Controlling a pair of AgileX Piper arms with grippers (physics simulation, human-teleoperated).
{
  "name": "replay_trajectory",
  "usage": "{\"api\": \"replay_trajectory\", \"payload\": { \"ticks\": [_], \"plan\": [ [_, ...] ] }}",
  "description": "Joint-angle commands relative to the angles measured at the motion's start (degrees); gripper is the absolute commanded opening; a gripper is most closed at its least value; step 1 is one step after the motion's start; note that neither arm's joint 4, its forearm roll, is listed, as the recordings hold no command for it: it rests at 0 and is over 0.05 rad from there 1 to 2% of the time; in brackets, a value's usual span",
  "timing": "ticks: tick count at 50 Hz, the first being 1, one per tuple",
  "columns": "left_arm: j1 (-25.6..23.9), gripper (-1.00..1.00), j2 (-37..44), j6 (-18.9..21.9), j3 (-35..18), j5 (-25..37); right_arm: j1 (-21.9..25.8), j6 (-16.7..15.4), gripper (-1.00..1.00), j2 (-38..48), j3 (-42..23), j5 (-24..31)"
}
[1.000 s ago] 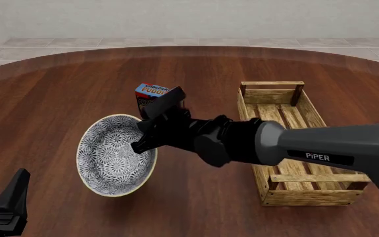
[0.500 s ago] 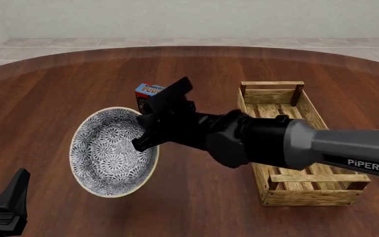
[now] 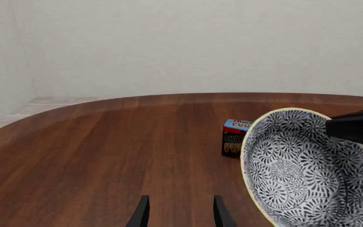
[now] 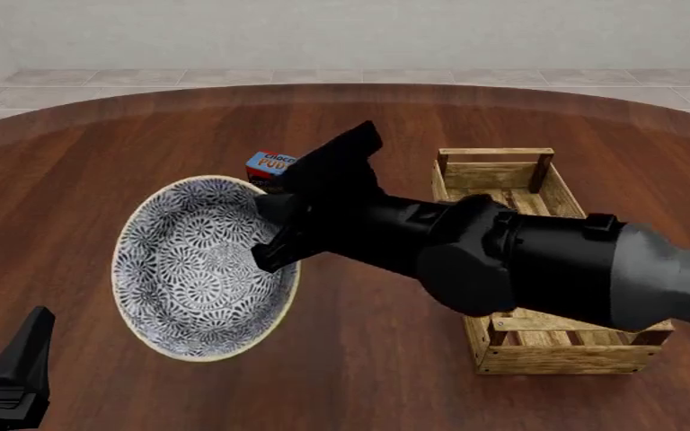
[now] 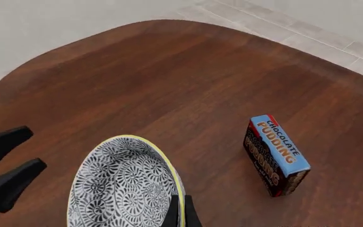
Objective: Pick up the bowl on the left and put it in the tray.
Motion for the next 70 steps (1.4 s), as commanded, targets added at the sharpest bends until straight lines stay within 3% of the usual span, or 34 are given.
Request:
{"api": "replay_trajectory", "payload": {
  "ticks": [1,6,8,10,17,27,43,48,50,51,70],
  "plan": [
    [0.00,1.00,0.00,0.00,0.00,0.00,0.54,5.63,-1.00,-5.30,1.85,-0.13],
    [0.00,1.00,0.00,0.00,0.00,0.00,0.71,7.25,-1.00,-6.78,3.04,-0.49],
    [0.00,1.00,0.00,0.00,0.00,0.00,1.10,10.09,-1.00,-7.34,3.72,-1.03],
    [0.00,1.00,0.00,0.00,0.00,0.00,0.84,8.88,-1.00,-7.16,3.54,-0.88],
    [0.00,1.00,0.00,0.00,0.00,0.00,0.76,10.41,-1.00,-7.31,4.73,-2.05],
    [0.00,1.00,0.00,0.00,0.00,0.00,-3.81,7.78,-1.00,-7.66,3.35,-2.92],
    [0.00,1.00,0.00,0.00,0.00,0.00,-6.36,6.48,-1.00,-9.18,3.39,-3.11],
    [0.00,1.00,0.00,0.00,0.00,0.00,-7.26,3.97,-1.00,-10.73,3.76,-3.49],
    [0.00,1.00,0.00,0.00,0.00,0.00,-7.30,4.59,-1.00,-10.78,3.52,-3.05],
    [0.00,1.00,0.00,0.00,0.00,0.00,-6.77,6.57,-1.00,-11.02,3.51,-2.57],
    [0.00,1.00,0.00,0.00,0.00,0.00,-9.12,6.98,-1.00,-12.96,3.39,-2.09]
  ]
}}
